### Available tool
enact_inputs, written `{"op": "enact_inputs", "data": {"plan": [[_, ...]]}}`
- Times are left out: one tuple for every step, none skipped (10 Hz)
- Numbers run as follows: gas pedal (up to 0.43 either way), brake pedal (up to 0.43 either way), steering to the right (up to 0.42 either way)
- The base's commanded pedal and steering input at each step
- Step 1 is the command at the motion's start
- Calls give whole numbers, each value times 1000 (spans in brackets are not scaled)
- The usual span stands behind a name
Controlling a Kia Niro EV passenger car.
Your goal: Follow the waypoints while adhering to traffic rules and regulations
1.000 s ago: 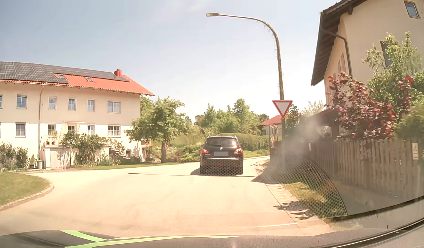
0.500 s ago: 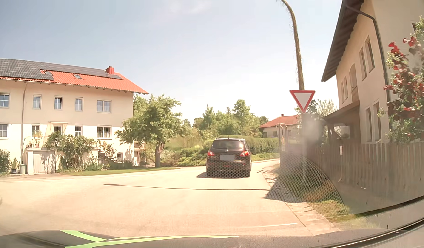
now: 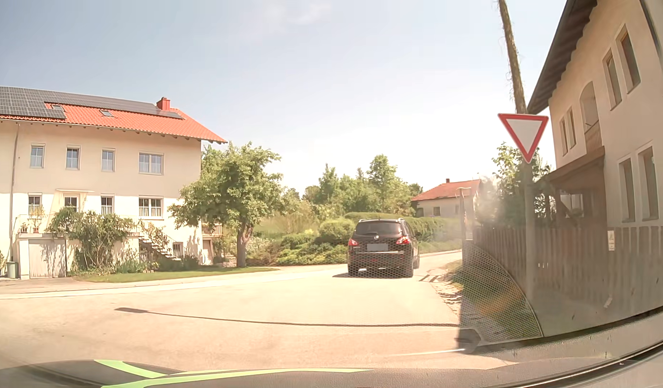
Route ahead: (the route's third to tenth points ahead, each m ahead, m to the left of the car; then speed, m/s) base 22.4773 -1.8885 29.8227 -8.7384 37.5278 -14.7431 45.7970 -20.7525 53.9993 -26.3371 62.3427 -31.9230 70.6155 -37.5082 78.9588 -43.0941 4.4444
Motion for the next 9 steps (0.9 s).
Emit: {"op": "enact_inputs", "data": {"plan": [[28, 0, -20], [39, 0, -20], [39, 0, -20], [59, 0, -20], [98, 0, -20], [118, 0, -19], [150, 0, -19], [169, 0, -17], [169, 0, -14]]}}
